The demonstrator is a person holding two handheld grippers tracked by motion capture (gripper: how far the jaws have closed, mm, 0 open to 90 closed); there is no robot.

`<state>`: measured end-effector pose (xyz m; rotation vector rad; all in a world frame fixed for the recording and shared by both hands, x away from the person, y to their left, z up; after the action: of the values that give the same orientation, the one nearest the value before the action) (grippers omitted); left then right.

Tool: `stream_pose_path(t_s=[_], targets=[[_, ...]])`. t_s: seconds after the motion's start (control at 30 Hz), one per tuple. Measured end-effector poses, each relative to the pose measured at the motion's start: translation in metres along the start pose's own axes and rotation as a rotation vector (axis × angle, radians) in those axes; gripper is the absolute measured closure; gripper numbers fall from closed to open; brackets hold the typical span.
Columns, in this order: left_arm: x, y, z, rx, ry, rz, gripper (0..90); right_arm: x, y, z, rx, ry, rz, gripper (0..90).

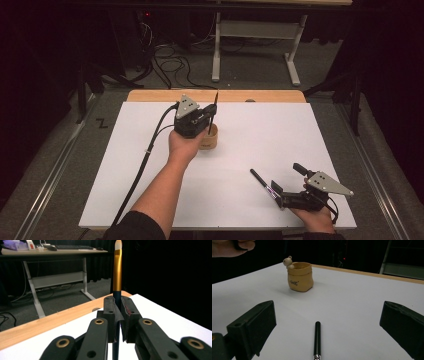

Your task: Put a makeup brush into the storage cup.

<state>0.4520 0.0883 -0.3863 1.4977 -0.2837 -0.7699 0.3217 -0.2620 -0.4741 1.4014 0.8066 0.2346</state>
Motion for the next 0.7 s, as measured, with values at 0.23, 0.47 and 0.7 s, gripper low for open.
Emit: stream_pose_path(t_s=[0.23,0.47,0.7], targets=[[0.009,0.006,0.004,0.023,0.004,0.015,83.5,0.000,0.000,0.000,0.000,-0.001,0.001,0.6],[0.016,0.005,0.001,0.018,0.027,0.019,83.4,-0.001,0.000,0.001,0.006,-0.002,0.004,0.5],[0.018,0.004,-0.002,0.000,0.028,0.013,83.4,0.000,0.000,0.001,0.016,-0.001,-0.001,0.5]])
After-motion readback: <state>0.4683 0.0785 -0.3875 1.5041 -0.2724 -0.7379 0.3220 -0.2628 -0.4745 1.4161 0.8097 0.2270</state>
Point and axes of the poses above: each handheld gripper's, and its own axes: x roughly forward along the jaws, y roughly out of its top, z roughly to its right, the point moved 1 cm from there along x, roughly forward along the jaws, and after that the axes turned 4 degrees about -z, right-handed, at the moved point
